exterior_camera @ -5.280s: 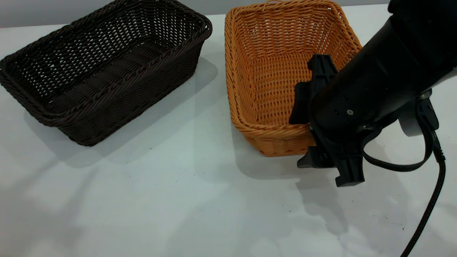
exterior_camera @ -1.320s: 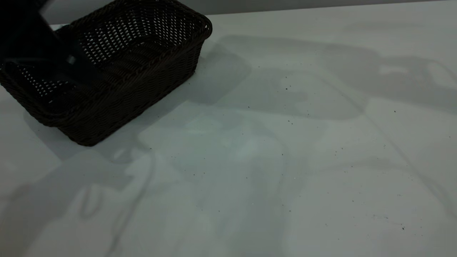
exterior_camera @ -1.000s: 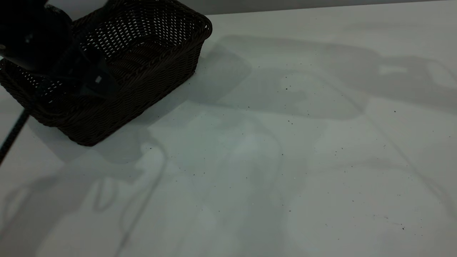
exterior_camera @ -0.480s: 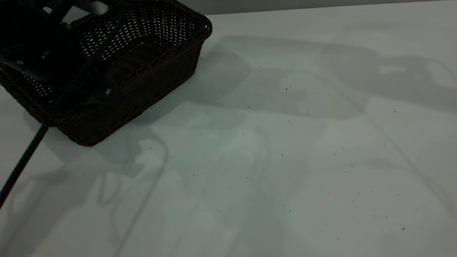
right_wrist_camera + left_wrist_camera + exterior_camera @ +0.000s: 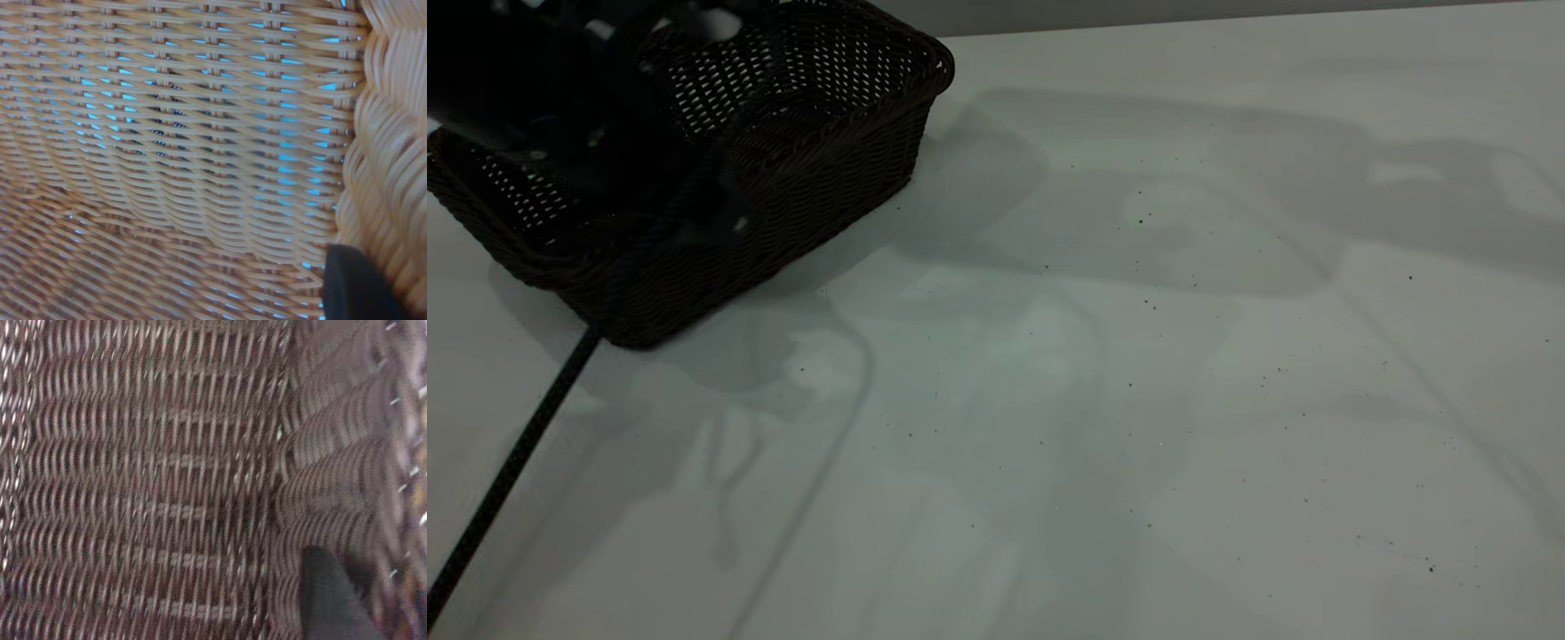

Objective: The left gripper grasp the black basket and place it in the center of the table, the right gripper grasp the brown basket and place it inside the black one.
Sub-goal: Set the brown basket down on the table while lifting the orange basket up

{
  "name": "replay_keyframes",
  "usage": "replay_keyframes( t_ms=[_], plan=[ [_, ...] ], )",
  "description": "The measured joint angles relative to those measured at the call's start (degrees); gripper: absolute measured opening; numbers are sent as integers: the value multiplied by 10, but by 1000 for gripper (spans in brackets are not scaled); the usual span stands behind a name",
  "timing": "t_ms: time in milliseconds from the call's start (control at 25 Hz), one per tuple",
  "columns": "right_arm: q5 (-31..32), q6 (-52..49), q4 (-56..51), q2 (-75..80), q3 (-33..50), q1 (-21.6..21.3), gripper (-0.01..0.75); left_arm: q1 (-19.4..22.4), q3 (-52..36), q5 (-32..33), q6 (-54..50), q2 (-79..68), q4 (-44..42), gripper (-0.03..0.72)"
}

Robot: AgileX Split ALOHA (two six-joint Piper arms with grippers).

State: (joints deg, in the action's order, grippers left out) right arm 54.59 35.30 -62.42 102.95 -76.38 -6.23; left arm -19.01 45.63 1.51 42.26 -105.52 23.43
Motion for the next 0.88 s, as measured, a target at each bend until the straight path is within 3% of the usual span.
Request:
replay_keyframes(
  t_ms=[200, 520, 880],
  plan=[
    [0, 0, 0, 0, 0, 0, 100, -7, 0, -10, 2, -5, -3, 138],
    [1, 0, 0, 0, 0, 0, 100, -7, 0, 5, 22, -11, 0, 137],
    [-2, 5, 0, 0, 0, 0, 100, -42, -1, 92, 178, -9, 0, 137]
  ],
)
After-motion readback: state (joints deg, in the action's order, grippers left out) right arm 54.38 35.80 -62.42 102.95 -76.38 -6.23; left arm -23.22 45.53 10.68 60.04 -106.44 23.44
